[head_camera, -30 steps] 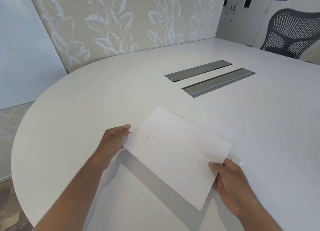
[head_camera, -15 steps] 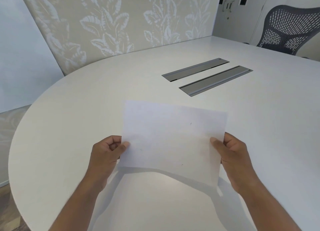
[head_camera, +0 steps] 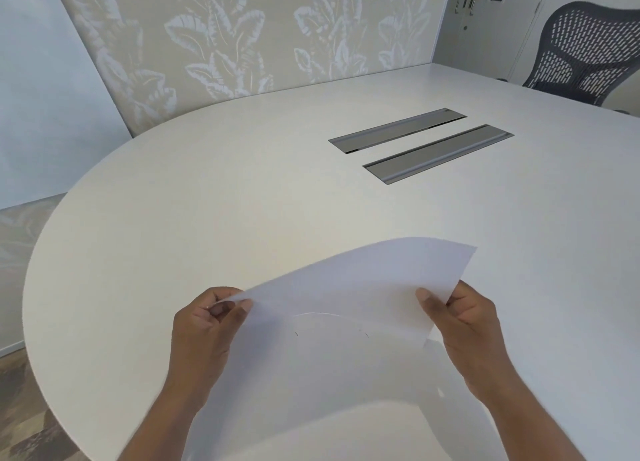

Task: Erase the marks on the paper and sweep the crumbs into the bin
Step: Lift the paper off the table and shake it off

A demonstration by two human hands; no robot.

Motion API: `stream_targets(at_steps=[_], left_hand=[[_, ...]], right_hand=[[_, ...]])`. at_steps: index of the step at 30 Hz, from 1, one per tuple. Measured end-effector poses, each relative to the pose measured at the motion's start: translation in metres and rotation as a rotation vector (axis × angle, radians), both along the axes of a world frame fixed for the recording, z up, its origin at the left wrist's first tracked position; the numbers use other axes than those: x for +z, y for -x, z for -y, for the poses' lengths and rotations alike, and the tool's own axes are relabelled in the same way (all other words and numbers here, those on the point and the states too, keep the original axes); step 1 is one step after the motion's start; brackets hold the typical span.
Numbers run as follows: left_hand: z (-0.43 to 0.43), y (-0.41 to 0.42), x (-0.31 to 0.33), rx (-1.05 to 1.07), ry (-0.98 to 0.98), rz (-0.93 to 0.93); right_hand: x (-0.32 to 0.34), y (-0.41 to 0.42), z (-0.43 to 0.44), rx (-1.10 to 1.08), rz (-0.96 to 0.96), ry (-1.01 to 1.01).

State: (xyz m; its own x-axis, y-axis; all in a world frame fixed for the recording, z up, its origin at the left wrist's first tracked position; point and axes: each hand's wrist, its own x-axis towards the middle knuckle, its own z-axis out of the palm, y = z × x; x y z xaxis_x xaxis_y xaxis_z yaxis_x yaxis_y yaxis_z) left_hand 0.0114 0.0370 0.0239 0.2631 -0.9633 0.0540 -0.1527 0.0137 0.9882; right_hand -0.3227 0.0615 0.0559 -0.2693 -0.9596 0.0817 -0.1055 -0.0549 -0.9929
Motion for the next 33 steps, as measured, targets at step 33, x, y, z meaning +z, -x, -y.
stream_targets(at_steps=[33], left_hand=[[0.013,0.01,-0.008,0.007,-0.005,-0.002]], right_hand=[[0.01,-0.006,0.012,0.035,-0.286,0.03]])
